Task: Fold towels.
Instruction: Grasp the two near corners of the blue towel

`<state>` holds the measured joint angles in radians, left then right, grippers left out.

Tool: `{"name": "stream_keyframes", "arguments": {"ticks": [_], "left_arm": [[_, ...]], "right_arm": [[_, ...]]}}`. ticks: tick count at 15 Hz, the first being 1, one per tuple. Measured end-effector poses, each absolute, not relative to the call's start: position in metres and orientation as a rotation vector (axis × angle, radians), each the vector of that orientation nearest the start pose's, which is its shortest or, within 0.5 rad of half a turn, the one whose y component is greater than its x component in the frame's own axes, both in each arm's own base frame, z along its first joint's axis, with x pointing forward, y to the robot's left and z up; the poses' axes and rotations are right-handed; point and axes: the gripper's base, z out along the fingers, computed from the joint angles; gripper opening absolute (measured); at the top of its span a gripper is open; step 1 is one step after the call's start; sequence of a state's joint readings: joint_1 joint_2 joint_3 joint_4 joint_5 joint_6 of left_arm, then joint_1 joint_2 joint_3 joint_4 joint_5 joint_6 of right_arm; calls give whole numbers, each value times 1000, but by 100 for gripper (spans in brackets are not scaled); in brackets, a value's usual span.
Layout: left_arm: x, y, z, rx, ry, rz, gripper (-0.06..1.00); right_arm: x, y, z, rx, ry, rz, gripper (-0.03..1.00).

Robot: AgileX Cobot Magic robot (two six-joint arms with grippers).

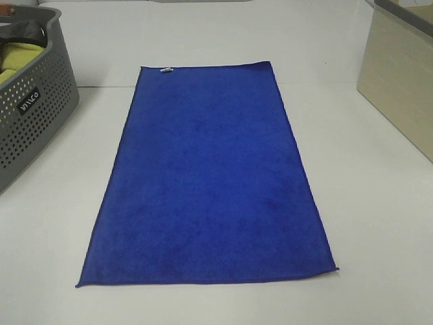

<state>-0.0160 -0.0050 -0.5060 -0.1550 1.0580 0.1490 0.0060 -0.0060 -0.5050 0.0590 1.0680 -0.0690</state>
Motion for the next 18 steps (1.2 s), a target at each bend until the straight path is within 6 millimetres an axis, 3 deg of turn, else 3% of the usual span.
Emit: {"name": "stream_keyframes", "arguments": {"ticks": [18], "left_arm": [[-7,-12,280,175,2015,-101,64]], "right_arm": [[-7,5,278,-80,2038,31,75]]}}
